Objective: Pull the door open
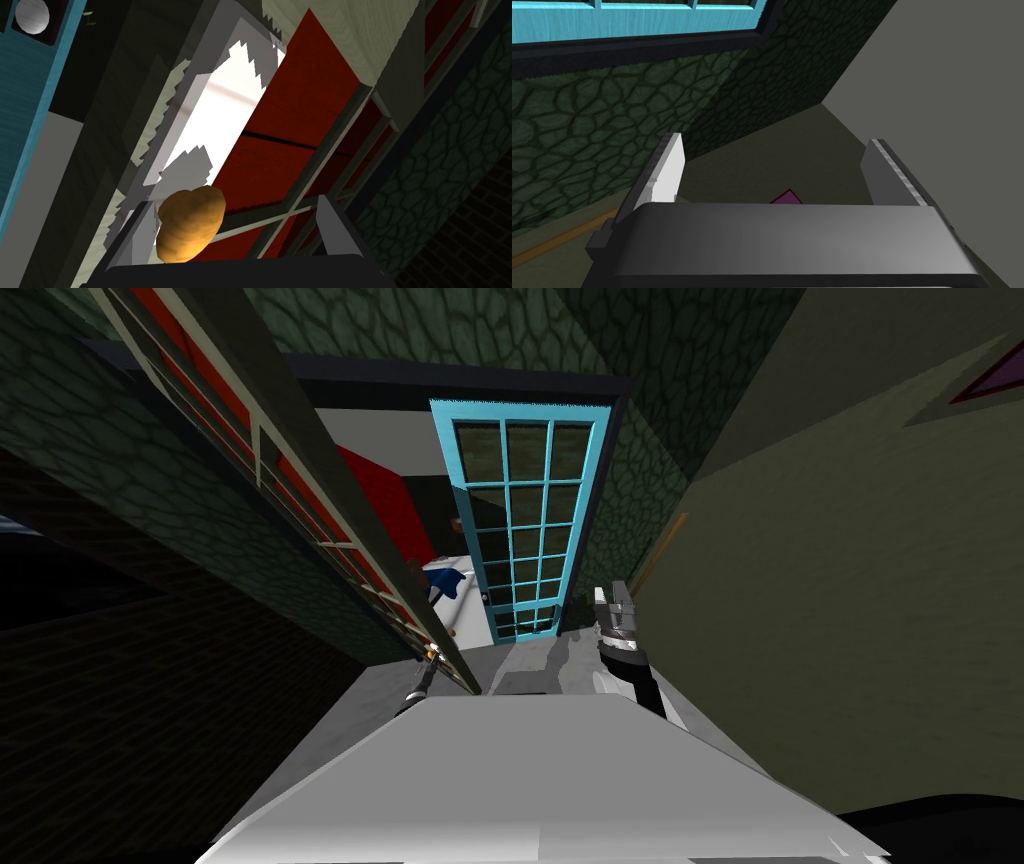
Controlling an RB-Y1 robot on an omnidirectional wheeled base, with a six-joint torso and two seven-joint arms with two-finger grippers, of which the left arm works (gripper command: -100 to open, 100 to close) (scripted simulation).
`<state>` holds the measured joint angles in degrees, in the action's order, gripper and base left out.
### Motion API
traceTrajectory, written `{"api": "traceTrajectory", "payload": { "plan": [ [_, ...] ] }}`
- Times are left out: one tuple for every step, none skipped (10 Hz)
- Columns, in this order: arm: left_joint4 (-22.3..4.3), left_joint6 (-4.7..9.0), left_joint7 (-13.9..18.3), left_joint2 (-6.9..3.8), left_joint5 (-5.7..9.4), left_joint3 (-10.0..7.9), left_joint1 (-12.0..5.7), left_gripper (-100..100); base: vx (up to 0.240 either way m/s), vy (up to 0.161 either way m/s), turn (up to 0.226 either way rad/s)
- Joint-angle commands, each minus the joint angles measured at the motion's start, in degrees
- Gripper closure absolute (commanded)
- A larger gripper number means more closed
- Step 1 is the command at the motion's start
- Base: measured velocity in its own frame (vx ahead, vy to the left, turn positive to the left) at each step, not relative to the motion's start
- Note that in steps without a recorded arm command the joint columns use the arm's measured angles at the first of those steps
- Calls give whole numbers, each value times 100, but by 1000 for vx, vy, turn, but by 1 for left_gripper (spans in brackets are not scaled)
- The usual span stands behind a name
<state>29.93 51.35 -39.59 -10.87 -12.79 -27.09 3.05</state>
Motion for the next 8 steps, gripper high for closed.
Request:
{"api": "traceTrajectory", "payload": {
  "plan": [
    [286, -177, 81, -40, 84, -112, 79, 100, 3, -7, 12],
    [-37, 15, 150, -28, 55, 43, -31, 100, -29, -10, -100],
    [-33, 14, 198, -30, 72, 57, -32, 100, -50, 20, -92],
    [-26, 14, 273, -34, 99, 78, -33, 100, -42, 43, -69],
    [-17, 12, 371, -39, 133, 106, -34, 100, -34, 44, -76],
    [-8, 11, 469, -44, 168, 133, -35, 100, -43, 35, -77],
    [1, 10, 566, -49, 202, 161, -36, 100, -51, 45, -72],
    [10, 8, 664, -54, 236, 189, -37, 100, -45, 41, -75]
  ]
}}
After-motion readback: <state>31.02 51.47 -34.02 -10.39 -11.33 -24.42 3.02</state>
